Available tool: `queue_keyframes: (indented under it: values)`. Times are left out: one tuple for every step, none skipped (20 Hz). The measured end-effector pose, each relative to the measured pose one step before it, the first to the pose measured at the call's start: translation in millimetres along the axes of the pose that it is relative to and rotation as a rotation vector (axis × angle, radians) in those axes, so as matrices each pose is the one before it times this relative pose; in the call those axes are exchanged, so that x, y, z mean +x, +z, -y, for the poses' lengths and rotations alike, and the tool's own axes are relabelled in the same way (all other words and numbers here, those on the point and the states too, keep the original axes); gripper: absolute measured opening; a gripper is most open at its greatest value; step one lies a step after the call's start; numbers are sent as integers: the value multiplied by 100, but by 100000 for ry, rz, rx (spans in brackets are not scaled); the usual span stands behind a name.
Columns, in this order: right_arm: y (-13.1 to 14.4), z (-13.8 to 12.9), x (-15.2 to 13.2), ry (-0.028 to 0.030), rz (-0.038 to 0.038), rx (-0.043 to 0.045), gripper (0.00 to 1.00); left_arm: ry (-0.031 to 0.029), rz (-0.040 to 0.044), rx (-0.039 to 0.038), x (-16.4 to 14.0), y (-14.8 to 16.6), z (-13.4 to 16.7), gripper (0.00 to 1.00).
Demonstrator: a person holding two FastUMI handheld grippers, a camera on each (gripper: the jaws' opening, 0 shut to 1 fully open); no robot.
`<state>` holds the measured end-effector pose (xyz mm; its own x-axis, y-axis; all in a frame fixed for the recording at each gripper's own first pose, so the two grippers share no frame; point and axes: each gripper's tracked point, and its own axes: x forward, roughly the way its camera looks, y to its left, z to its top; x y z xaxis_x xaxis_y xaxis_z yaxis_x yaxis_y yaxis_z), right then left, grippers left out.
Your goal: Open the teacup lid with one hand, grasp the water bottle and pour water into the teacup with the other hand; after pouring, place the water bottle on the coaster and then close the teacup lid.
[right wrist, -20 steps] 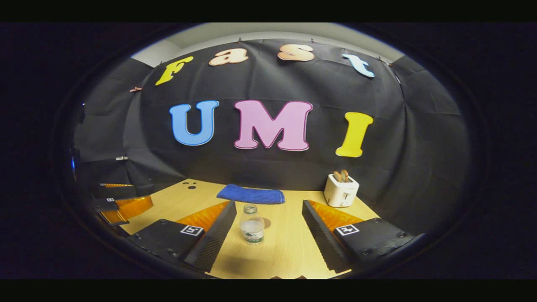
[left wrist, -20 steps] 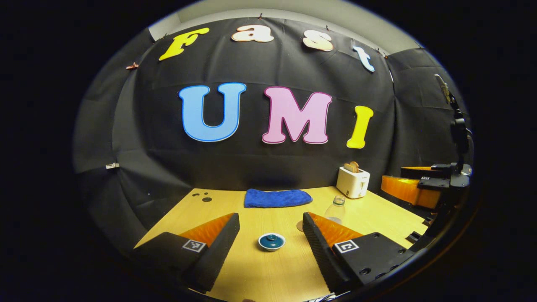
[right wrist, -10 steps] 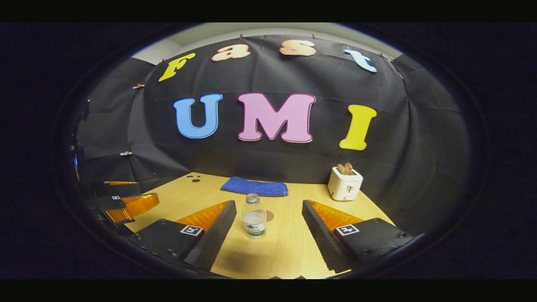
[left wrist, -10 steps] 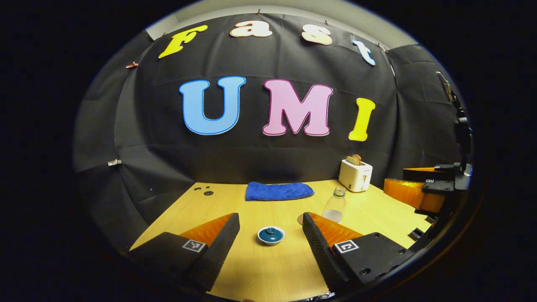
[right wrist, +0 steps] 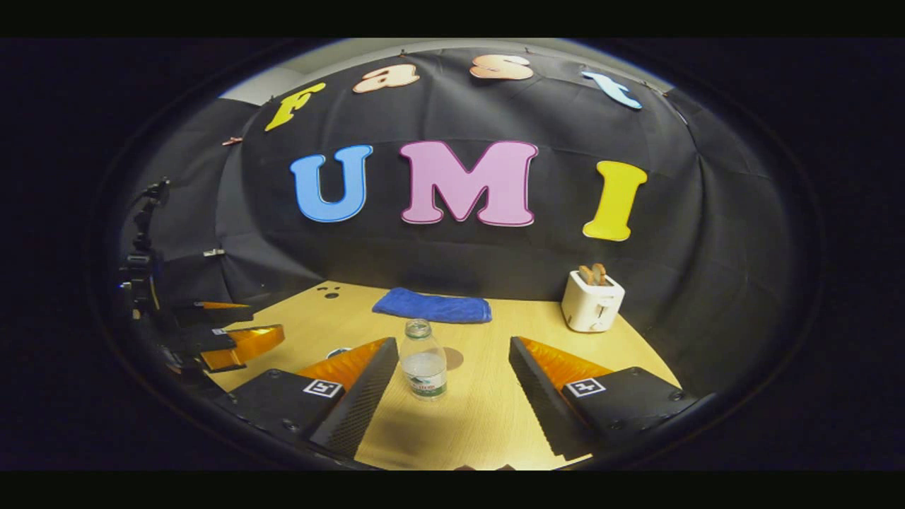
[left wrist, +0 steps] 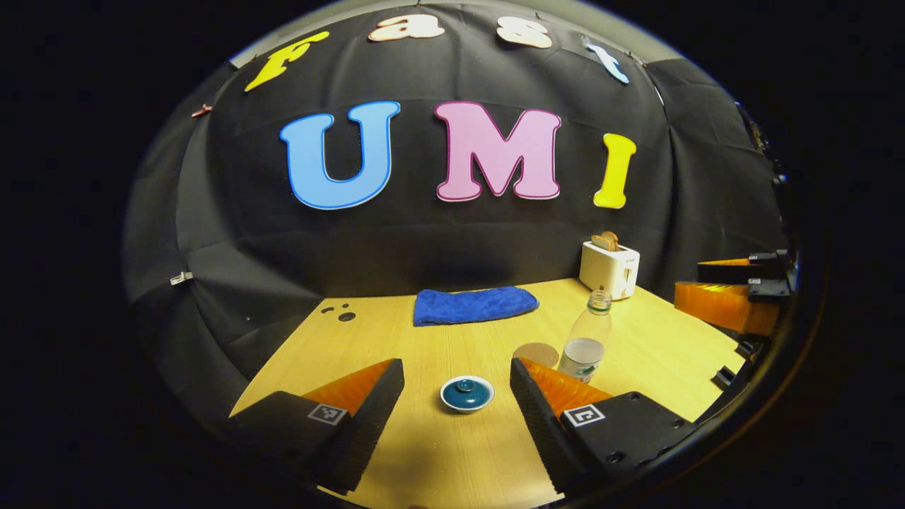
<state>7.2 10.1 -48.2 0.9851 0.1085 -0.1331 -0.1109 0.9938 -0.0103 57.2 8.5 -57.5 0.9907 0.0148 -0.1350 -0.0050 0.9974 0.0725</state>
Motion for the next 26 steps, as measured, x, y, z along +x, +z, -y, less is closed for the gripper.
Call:
queue_keyframes:
  values:
    - [-342,-17,206,756,-1041,-241,98,-768,-1595,929,1086,-485,156,95]
    - [-486,-10,286,538,-1268,-163,98,-802,-922,1293,1117,-436,187,95]
    - [-492,100,222,741,-1103,39,98,-861,-657,1023,1115,-385,111,95]
    - [-505,-9,364,727,-1053,-2,98,-836,-560,546,1088,-555,110,93]
    - [-546,3,317,716,-1067,50,98,-514,-1196,115,1265,-757,32,98]
    - [-621,-45,465,766,-1140,116,98,-299,-1334,-134,1115,-771,99,89]
    - [-560,-10,433,627,-1012,36,98,-336,-1205,175,1110,-767,11,87]
    - [-624,39,503,692,-980,-57,98,160,-936,582,971,-650,-72,84]
    - [-656,-49,533,601,-1010,-322,98,-110,-861,385,1015,-754,-80,82]
    - [-646,54,536,404,-941,-532,98,126,-780,291,820,-669,-103,81]
    - [-499,-23,450,520,-954,-398,98,599,-767,172,764,-622,-169,80]
    - [-507,-7,375,239,-1132,-84,98,116,-1393,-133,654,-808,-125,81]
    - [-482,88,432,118,-592,568,98,108,-848,-361,585,-670,-168,80]
    - [-309,-138,253,354,-203,771,98,114,-453,-252,521,-352,-55,79]
    - [-429,-175,194,178,-430,477,98,228,-456,-108,389,-320,36,78]
    - [-456,-40,270,175,-829,-93,98,981,-364,365,187,-343,-137,75]
    - [-508,-100,167,144,-971,-233,98,197,-363,-19,290,-239,38,72]
    - [-376,-182,235,551,-690,-194,98,-155,-282,-187,72,-223,264,69]
    - [-237,-277,115,641,-291,-163,98,336,-63,433,18,-104,72,58]
    - [-106,-239,224,541,-233,-328,98,180,425,1153,-50,36,193,55]
    - [-107,-247,150,508,12,-210,98,-244,196,1662,116,-3,215,54]
    - [84,-301,194,423,382,-257,98,-624,-249,1480,24,-109,285,52]
    - [61,-186,222,225,544,-388,98,-407,156,999,27,73,228,52]
    - [5,-98,206,-25,410,-395,98,64,233,371,45,22,45,48]
    - [6,-182,273,119,228,-193,98,-19,-52,-82,-22,-17,33,52]
    - [14,-108,359,72,274,-12,98,675,99,-255,-80,38,-85,39]
